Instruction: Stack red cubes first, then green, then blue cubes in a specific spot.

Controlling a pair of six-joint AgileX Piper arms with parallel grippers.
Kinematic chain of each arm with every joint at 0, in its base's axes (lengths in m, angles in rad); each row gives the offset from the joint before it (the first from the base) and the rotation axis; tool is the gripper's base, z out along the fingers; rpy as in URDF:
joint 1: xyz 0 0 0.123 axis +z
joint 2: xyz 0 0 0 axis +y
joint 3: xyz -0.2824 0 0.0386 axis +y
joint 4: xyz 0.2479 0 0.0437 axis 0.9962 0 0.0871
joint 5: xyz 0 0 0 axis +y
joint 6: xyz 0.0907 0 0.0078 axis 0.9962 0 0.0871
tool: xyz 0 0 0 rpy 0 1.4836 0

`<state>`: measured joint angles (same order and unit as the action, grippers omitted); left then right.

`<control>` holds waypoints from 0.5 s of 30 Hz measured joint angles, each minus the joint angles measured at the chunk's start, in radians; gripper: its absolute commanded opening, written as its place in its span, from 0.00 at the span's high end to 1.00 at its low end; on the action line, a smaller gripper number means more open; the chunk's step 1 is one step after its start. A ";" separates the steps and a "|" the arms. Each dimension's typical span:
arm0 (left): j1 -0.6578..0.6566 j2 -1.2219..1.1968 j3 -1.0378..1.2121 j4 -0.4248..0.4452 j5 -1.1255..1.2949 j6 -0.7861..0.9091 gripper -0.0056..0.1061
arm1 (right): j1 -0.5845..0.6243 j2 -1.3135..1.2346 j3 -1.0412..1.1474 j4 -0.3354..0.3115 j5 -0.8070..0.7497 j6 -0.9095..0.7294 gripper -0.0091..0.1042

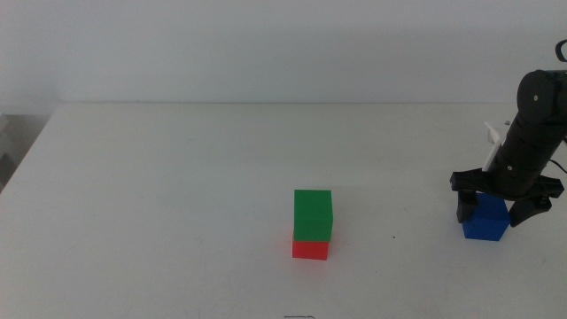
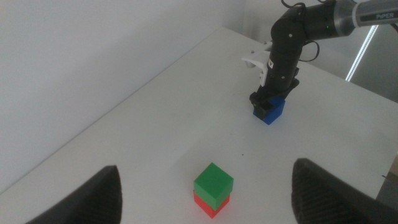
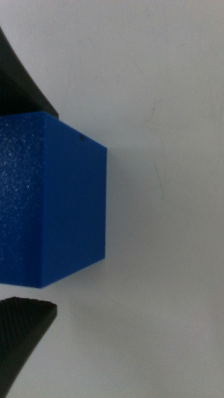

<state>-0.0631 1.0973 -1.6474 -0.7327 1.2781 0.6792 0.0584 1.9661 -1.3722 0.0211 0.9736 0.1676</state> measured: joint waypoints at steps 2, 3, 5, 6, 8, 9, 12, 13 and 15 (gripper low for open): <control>0.000 0.000 0.000 0.000 0.000 0.000 0.11 | 0.000 0.001 0.000 0.000 -0.001 0.000 0.51; 0.000 0.000 0.000 0.000 0.000 0.000 0.11 | 0.000 0.001 0.000 0.000 -0.002 0.000 0.60; 0.000 0.000 0.000 0.000 0.000 0.000 0.11 | 0.000 0.001 0.000 0.000 -0.003 0.000 0.75; 0.000 0.000 0.000 0.000 0.000 0.000 0.11 | 0.000 0.001 -0.002 0.000 -0.002 0.000 0.93; 0.000 0.000 0.000 0.000 0.000 0.000 0.11 | 0.000 -0.006 -0.002 0.000 0.006 0.000 0.93; 0.000 0.000 0.000 0.000 0.000 0.000 0.11 | 0.000 -0.014 -0.002 0.000 0.014 0.000 0.93; 0.000 0.000 0.000 0.000 0.000 0.000 0.11 | 0.000 -0.059 -0.002 0.000 0.047 0.000 0.93; 0.000 0.000 0.000 0.000 0.000 0.000 0.11 | 0.000 -0.081 -0.002 0.000 0.060 0.000 0.93; 0.000 0.000 0.000 0.000 0.000 0.000 0.11 | 0.000 -0.124 -0.002 0.000 0.082 0.000 0.93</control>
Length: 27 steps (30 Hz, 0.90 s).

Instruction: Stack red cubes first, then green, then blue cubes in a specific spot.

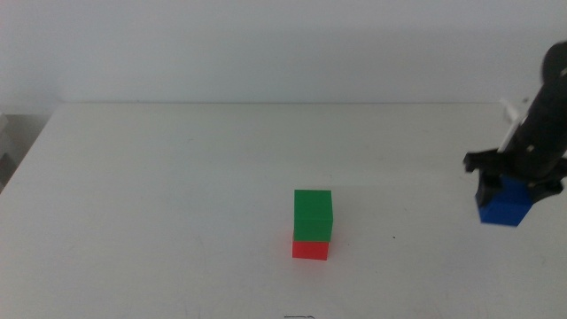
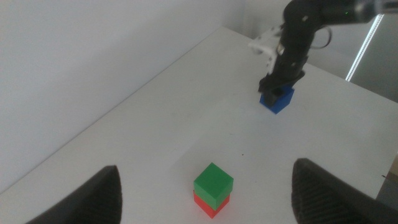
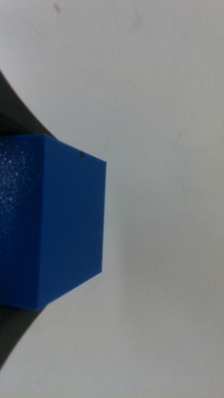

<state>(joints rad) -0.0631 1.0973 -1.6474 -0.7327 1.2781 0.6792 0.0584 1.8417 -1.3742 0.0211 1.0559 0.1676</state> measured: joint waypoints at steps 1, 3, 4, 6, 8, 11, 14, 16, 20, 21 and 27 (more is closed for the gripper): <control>0.000 0.000 0.000 0.000 0.000 0.000 0.11 | 0.000 -0.026 0.000 0.000 0.011 0.000 0.93; 0.000 0.000 0.000 0.000 0.000 0.000 0.11 | 0.000 -0.082 0.000 0.000 0.031 0.005 0.93; 0.000 0.000 0.000 0.000 0.000 0.000 0.11 | 0.000 -0.110 -0.001 0.000 0.044 0.010 0.93; 0.000 0.000 0.000 0.000 0.000 0.000 0.11 | 0.000 -0.157 -0.009 0.001 0.079 0.021 0.93; 0.000 0.000 0.000 0.000 0.000 0.000 0.11 | 0.000 -0.199 -0.019 0.010 0.124 0.028 0.93; 0.000 0.000 0.000 0.000 0.000 0.000 0.11 | 0.000 -0.249 -0.023 0.032 0.164 0.031 0.93; 0.000 0.000 0.000 0.000 0.000 0.000 0.11 | 0.000 -0.273 -0.024 0.044 0.174 0.042 0.93; 0.000 0.000 0.000 0.000 0.000 0.000 0.11 | 0.001 -0.279 -0.024 0.049 0.178 0.056 0.93; 0.000 0.000 0.000 0.000 0.000 0.000 0.11 | 0.027 -0.280 -0.024 0.068 0.178 0.085 0.93; 0.000 0.000 0.000 0.000 0.000 0.000 0.11 | 0.039 -0.280 -0.024 0.073 0.178 0.093 0.93; 0.000 0.000 0.000 0.000 0.000 0.000 0.11 | 0.197 -0.277 -0.036 0.019 0.181 0.152 0.93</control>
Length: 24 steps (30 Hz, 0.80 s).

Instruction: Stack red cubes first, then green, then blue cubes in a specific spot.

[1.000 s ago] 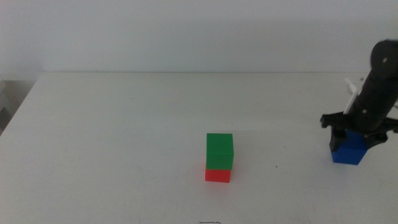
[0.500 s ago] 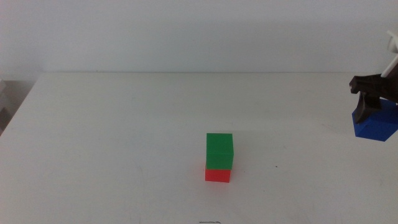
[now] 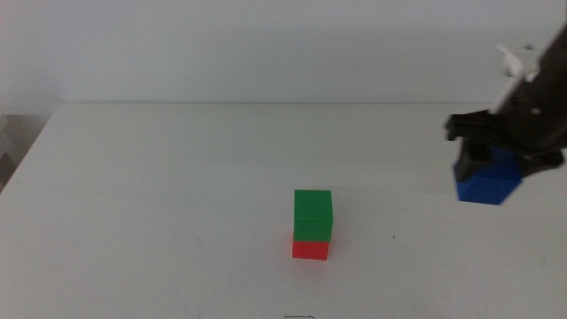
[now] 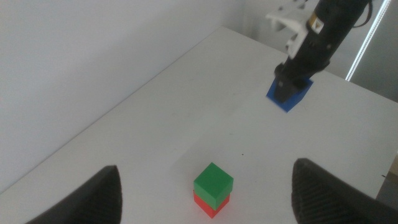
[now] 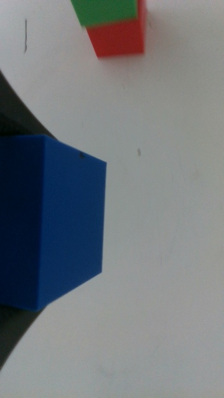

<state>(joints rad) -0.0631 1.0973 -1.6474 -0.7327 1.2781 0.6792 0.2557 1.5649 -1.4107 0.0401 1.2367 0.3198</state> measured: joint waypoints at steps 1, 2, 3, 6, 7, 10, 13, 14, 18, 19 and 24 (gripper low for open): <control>0.000 0.000 0.000 0.000 0.000 0.000 0.11 | 0.034 0.005 -0.015 -0.018 0.002 0.021 0.93; 0.000 0.000 0.000 0.000 0.000 0.000 0.11 | 0.060 0.010 -0.032 -0.040 0.003 0.040 0.93; 0.000 0.000 0.000 0.000 0.000 0.000 0.11 | 0.090 0.021 -0.058 -0.055 0.004 0.064 0.93; 0.000 0.000 0.000 0.000 0.000 0.000 0.11 | 0.183 0.073 -0.152 -0.087 0.004 0.117 0.93; 0.000 0.000 0.000 0.000 0.000 0.000 0.11 | 0.216 0.095 -0.183 -0.090 0.003 0.128 0.93; 0.000 0.000 0.000 0.000 0.000 0.000 0.11 | 0.302 0.155 -0.251 -0.085 0.001 0.156 0.93; 0.000 0.000 0.000 0.000 0.000 0.000 0.11 | 0.363 0.205 -0.295 -0.072 0.001 0.185 0.93; 0.000 0.000 0.000 0.000 0.000 0.000 0.11 | 0.379 0.216 -0.307 -0.067 0.001 0.197 0.93; 0.000 0.000 0.000 0.000 0.000 0.000 0.11 | 0.413 0.257 -0.346 -0.060 0.002 0.275 0.93; 0.000 0.000 0.000 0.000 0.000 0.000 0.11 | 0.418 0.265 -0.355 -0.060 0.003 0.289 0.93; 0.000 0.000 0.000 0.000 0.000 0.000 0.11 | 0.438 0.313 -0.390 -0.047 0.003 0.334 0.93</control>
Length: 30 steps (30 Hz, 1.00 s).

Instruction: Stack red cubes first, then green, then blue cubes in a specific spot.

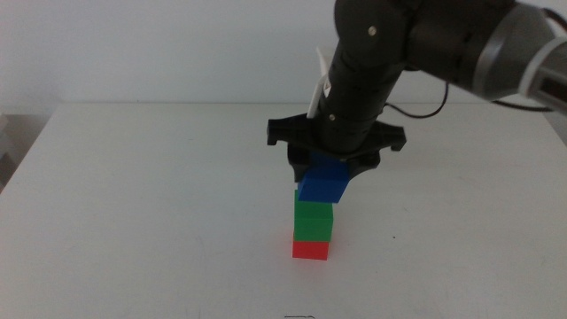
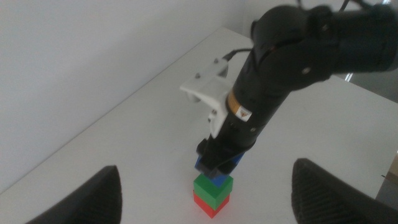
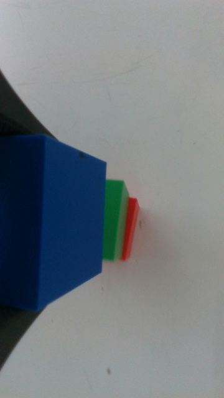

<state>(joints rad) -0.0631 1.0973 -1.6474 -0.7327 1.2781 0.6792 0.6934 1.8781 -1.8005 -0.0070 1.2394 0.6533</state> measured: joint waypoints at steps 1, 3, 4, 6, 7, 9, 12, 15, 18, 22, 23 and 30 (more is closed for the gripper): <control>0.000 0.000 0.000 0.000 0.000 0.000 0.11 | 0.001 0.008 -0.003 0.007 0.000 0.010 0.93; 0.000 0.000 0.000 0.000 0.000 0.000 0.11 | 0.001 0.023 -0.005 0.007 0.000 0.023 0.93; 0.000 0.000 0.000 0.000 0.000 0.000 0.11 | 0.001 0.029 -0.006 0.007 0.000 0.028 0.93; 0.000 0.000 0.000 0.000 0.000 0.000 0.11 | 0.004 0.036 -0.007 0.007 0.000 0.032 0.93; 0.000 0.000 0.000 0.000 0.000 0.000 0.11 | 0.008 0.039 -0.007 0.007 0.000 0.033 0.93; 0.000 0.000 0.000 0.000 0.000 0.000 0.11 | 0.011 0.046 -0.007 0.007 0.000 0.034 0.93; 0.000 0.000 0.000 0.000 0.000 0.000 0.11 | 0.012 0.060 -0.009 0.007 -0.001 0.034 0.93; 0.000 0.000 0.000 0.000 0.000 0.000 0.11 | 0.014 0.073 -0.009 -0.009 -0.001 0.034 0.93; 0.000 0.000 0.000 0.000 0.000 0.000 0.11 | 0.019 0.085 -0.009 -0.014 -0.002 0.034 0.93; 0.000 0.000 0.000 0.000 0.000 0.000 0.11 | 0.020 0.091 -0.013 -0.020 -0.003 0.034 0.93; 0.000 0.000 0.000 0.000 0.000 0.000 0.11 | 0.020 0.092 -0.014 -0.020 -0.003 0.034 0.93; 0.000 0.000 0.000 0.000 0.000 0.000 0.11 | 0.020 0.093 -0.014 -0.020 -0.003 0.050 0.38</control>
<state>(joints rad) -0.0631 1.0973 -1.6474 -0.7327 1.2781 0.6792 0.7133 1.9716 -1.8148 -0.0266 1.2362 0.7034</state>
